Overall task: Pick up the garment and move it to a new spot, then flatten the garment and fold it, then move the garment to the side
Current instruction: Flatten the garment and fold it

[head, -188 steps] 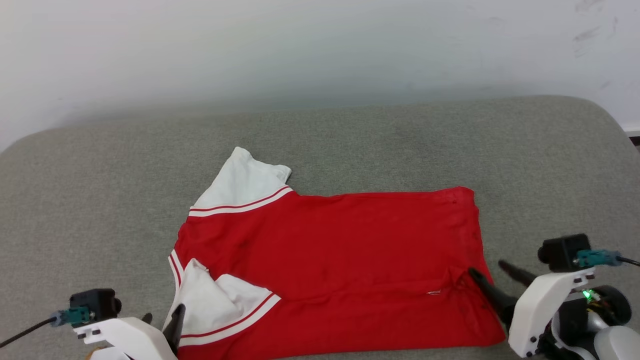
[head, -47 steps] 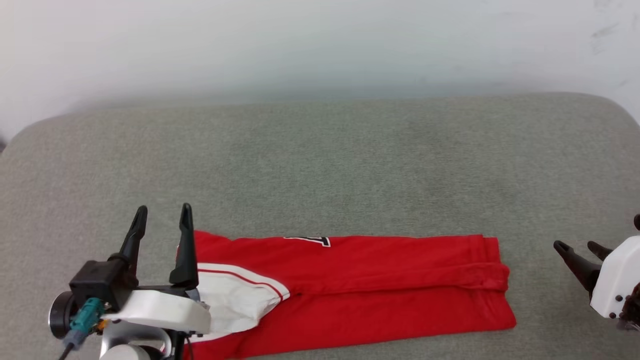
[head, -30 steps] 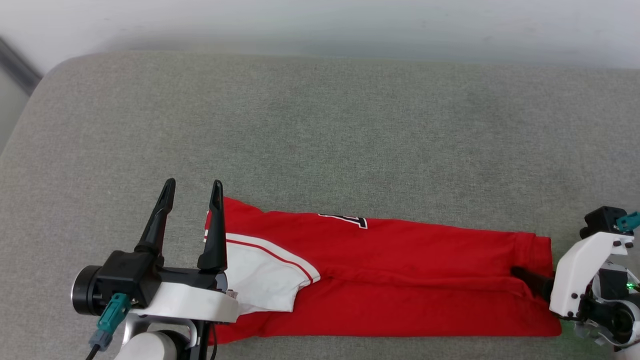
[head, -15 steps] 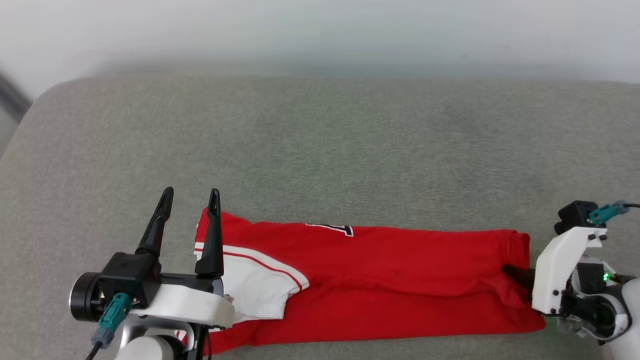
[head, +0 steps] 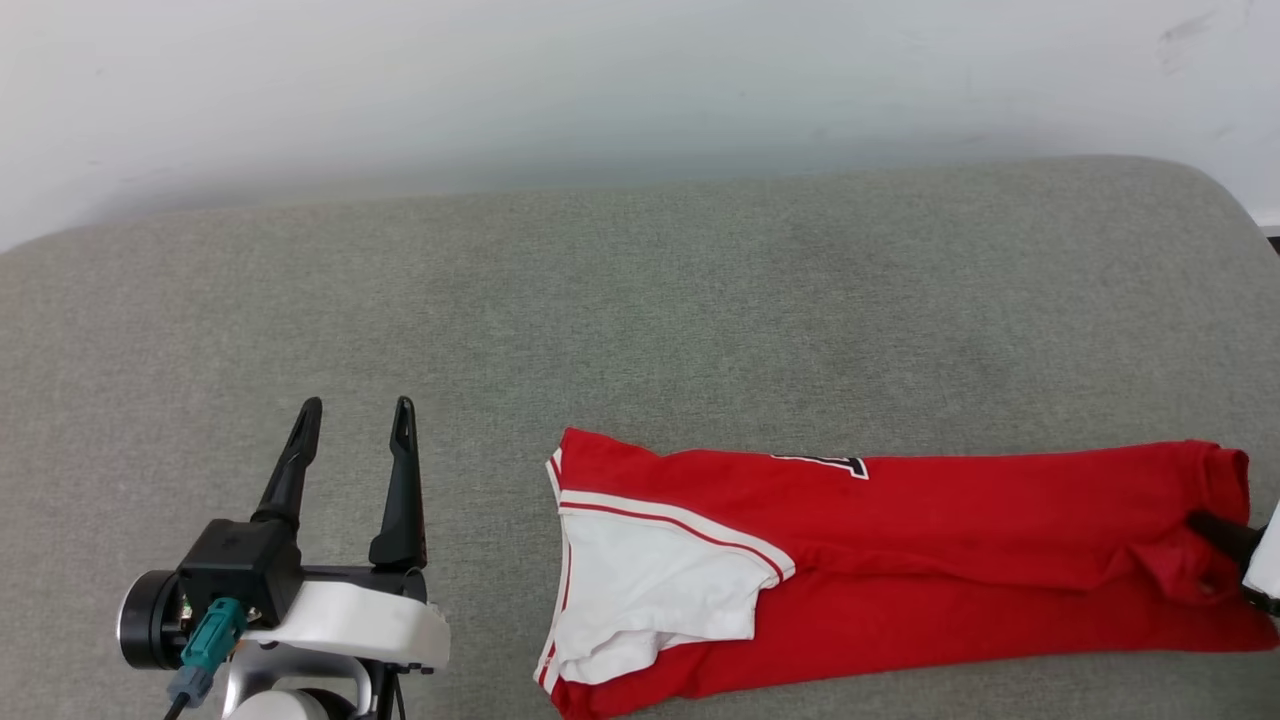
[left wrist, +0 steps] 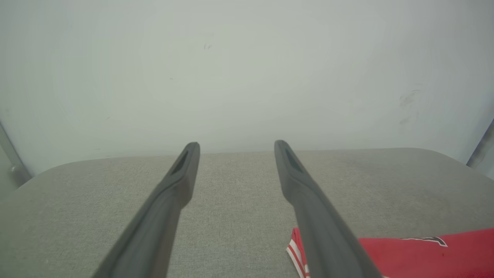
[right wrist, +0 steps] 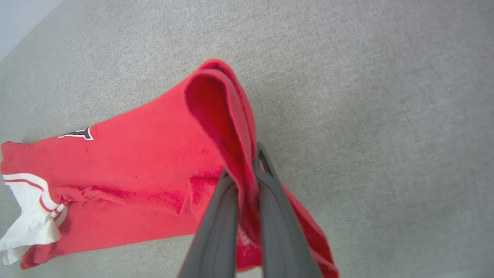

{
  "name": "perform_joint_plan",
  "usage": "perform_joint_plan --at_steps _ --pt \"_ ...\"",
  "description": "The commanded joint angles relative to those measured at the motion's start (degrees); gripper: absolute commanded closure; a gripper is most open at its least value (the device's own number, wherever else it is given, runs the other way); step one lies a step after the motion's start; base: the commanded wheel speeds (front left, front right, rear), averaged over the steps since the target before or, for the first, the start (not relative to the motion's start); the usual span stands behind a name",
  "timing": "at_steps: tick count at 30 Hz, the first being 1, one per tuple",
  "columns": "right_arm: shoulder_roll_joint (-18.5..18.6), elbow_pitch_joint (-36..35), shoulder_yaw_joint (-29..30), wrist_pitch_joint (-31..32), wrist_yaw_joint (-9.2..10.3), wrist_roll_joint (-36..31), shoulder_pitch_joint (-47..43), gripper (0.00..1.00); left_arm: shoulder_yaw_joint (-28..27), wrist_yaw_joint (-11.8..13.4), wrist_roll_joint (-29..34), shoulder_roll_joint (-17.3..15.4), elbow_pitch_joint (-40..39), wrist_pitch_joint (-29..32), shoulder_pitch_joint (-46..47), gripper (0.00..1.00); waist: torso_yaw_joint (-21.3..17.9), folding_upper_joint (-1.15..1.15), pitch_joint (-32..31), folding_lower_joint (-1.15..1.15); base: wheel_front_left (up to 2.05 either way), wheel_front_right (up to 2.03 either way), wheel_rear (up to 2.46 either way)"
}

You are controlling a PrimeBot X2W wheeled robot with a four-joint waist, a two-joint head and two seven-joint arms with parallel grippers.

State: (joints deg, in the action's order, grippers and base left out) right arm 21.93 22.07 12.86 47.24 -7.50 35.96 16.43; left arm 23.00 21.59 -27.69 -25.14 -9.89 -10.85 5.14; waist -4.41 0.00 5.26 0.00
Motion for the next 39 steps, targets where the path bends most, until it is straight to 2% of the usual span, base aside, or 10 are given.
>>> perform_joint_plan --at_steps 1,2,4,10,17,24,27,28,34,39 --pt "-1.4 -0.1 1.1 1.1 0.02 0.6 0.0 1.00 -0.2 0.1 -0.1 -0.3 -0.2 0.0 -0.3 0.00 -0.3 0.00 0.0 0.00 0.00 0.00 0.00" --pt "-3.0 -0.2 2.5 2.8 0.01 1.6 0.3 1.00 -0.1 0.1 -0.1 -0.4 -0.2 0.1 -0.3 0.00 -0.4 0.00 -0.1 0.00 0.00 0.00 0.00" --pt "-13.3 -0.8 8.2 13.6 0.01 12.5 2.2 1.00 0.1 -0.1 -0.4 -0.3 0.0 0.5 -0.2 0.00 -0.4 0.00 -0.5 0.00 0.00 0.00 0.00" --pt "-19.0 0.9 8.5 21.8 0.01 25.1 5.1 1.00 0.7 -0.3 -0.6 -0.3 0.3 1.1 1.0 0.00 0.5 0.00 -0.6 0.00 0.00 0.00 0.00" --pt "-19.1 5.7 -9.1 15.2 0.01 38.2 7.5 1.00 1.8 -1.0 -0.2 0.0 0.5 2.0 2.5 0.00 3.4 0.00 0.1 0.00 0.00 0.00 0.00" --pt "-19.1 8.8 -25.3 2.7 0.01 41.0 10.2 0.99 3.3 -1.8 -0.3 1.4 1.7 1.3 4.2 0.00 7.3 0.00 2.3 0.00 0.00 0.00 0.00" --pt "-19.1 10.7 -29.2 0.0 0.01 41.5 10.9 0.53 3.3 -2.1 -0.4 1.7 2.4 0.9 4.8 0.00 8.1 0.00 2.9 0.00 0.00 0.00 0.00" --pt "-19.1 11.0 -30.4 -0.9 0.00 41.5 11.2 0.00 3.4 -2.2 -0.5 1.7 2.6 0.7 4.8 0.00 8.2 0.00 3.0 0.00 0.00 0.00 0.00" --pt "-18.9 9.6 -35.6 -3.8 0.01 40.6 12.6 0.00 3.3 -2.2 -0.9 1.8 3.9 0.2 4.2 0.00 8.1 0.00 2.6 0.00 0.00 0.00 0.00" --pt "-16.9 3.1 -37.9 -4.5 0.01 40.3 12.5 0.00 3.2 -2.0 -1.2 1.4 4.2 0.2 3.3 0.00 6.7 0.00 1.2 0.00 0.00 0.00 0.00"
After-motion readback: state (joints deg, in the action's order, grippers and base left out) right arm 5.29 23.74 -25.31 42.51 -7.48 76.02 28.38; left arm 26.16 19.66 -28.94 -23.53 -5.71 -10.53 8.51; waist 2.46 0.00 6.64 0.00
